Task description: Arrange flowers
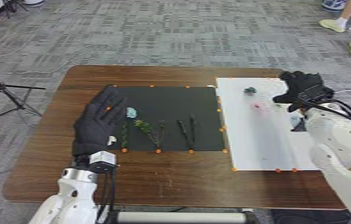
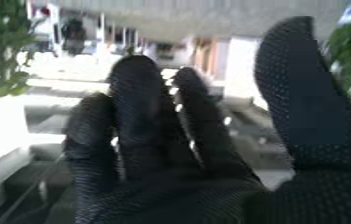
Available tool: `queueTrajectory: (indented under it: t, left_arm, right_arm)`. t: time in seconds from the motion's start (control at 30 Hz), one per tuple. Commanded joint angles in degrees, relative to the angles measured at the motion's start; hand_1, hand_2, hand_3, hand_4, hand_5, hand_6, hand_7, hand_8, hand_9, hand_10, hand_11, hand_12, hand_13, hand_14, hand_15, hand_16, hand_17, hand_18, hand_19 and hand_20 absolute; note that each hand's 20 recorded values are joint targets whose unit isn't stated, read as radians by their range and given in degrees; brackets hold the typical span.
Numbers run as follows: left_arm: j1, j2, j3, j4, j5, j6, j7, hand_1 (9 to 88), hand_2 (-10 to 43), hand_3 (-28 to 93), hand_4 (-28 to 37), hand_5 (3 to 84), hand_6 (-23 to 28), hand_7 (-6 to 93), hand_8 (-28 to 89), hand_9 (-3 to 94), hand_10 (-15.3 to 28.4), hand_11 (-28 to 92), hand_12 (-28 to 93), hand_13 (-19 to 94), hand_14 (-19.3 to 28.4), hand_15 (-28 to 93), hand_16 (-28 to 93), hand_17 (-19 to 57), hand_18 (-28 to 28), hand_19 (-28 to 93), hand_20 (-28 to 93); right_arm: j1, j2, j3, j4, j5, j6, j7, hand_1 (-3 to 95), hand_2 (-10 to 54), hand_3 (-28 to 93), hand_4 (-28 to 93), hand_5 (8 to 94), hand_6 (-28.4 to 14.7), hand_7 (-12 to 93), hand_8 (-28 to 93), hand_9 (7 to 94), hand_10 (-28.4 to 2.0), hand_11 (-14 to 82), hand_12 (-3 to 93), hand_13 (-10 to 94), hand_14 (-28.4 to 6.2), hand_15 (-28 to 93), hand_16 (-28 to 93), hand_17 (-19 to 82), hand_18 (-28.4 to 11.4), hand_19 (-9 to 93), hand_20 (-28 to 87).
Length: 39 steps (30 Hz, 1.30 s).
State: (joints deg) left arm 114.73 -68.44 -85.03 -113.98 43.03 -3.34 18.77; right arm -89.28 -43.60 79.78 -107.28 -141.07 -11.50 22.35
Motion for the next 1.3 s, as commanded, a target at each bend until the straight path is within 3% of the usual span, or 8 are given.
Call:
queueTrajectory:
  t: [0.03,0.23,0.37,0.6,0.9,1.03,1.17,1.3]
  left_arm:
    - [1.14,-0.69,-0.04,0.09,0.13,-0.42,0.34,23.5,-6.0,68,-28.3,24.3,2.2,22.8,-12,19.4,10.2,15,17,17,14.9,11,7,-15.3,20.0,38,8]
    - [1.65,-0.52,-0.35,-0.14,0.27,-0.38,0.45,23.5,-6.0,68,-28.3,24.2,2.2,23.0,-12,19.3,10.1,15,17,17,14.8,11,7,-15.2,20.0,38,8]
    - [1.97,-0.65,-0.55,-0.21,0.23,-0.22,0.50,23.4,-6.0,68,-28.3,24.2,2.2,23.1,-12,19.3,10.2,15,17,17,14.9,11,7,-15.3,20.0,38,8]
    - [2.14,-0.37,-0.69,-0.35,0.20,-0.18,0.65,23.4,-6.0,68,-28.3,24.2,2.2,22.9,-12,19.3,10.2,15,17,17,14.9,11,7,-15.3,20.0,38,8]
    - [1.90,-0.62,-0.71,-0.18,0.25,-0.48,0.60,23.4,-6.0,68,-28.3,24.2,2.2,22.8,-12,19.3,10.2,15,17,17,14.9,11,7,-15.2,20.0,38,8]
    - [2.15,-0.46,-0.79,-0.34,0.12,-0.25,0.76,23.5,-6.0,68,-28.3,24.2,2.2,22.9,-12,19.4,10.1,15,17,17,14.9,11,7,-15.3,20.0,38,8]
    - [2.09,-0.50,-0.89,-0.29,0.08,-0.33,0.56,23.5,-6.0,68,-28.3,24.2,2.2,23.0,-12,19.4,10.2,15,17,17,14.9,11,7,-15.2,20.0,38,8]
    - [2.30,-0.37,-1.14,-0.45,0.05,-0.20,0.77,23.4,-6.0,68,-28.3,24.2,2.3,23.0,-12,19.4,10.2,15,17,17,14.9,11,7,-15.3,20.0,38,8]
  right_arm:
    - [-2.40,0.43,2.85,1.46,-0.99,-6.77,2.62,33.7,-9.5,73,-28,32.3,-7.0,19,-10,35.6,-15.4,18.8,22.0,48,-10.7,78,22,27,-20.2,86,51]
    - [-2.69,1.32,4.07,1.08,-3.19,-17.71,5.00,33.6,-9.5,70,-28,31.9,-7.5,17,-9,35.4,-16.0,17.3,21.7,47,-11.1,78,21,26,-20.7,85,52]
    - [-3.04,1.61,4.32,1.56,-2.66,-18.70,5.43,34.7,-9.5,68,-28,34.3,-7.1,17,-9,38.2,-15.9,17.3,21.0,48,-11.1,78,20,26,-21.2,84,52]
    - [-4.26,1.43,3.17,4.33,-5.41,-11.32,3.49,34.6,-9.5,73,-28,41.5,-3.9,21,-11,46.2,-12.6,22.0,21.1,54,-9.6,78,22,28,-20.5,85,52]
    - [-0.71,0.12,-0.41,8.55,-8.12,-11.96,2.01,35.6,-9.5,76,-28,42.6,-2.7,23,-13,48.5,-11.9,24.0,20.8,56,-8.5,78,23,29,-19.5,87,51]
    - [-1.50,0.24,-1.02,9.88,-9.58,-7.57,0.33,35.9,-9.5,76,-28,43.4,-2.2,23,-13,49.1,-11.1,24.3,20.7,56,-8.2,78,23,29,-19.2,86,51]
    - [-1.72,0.33,-1.55,10.65,-9.92,-3.93,-0.49,37.1,-9.5,78,-28,53.7,1.2,29,-16,59.4,-9.0,30.2,22.1,60,-7.4,77,24,32,-18.6,87,50]
    - [-2.67,0.73,-1.01,9.44,-9.15,-1.62,-2.46,44.9,-5.6,79,-28,66.6,1.8,47,2,76.0,-7.9,34.1,41.0,65,-7.0,76,26,35,-18.4,89,50]
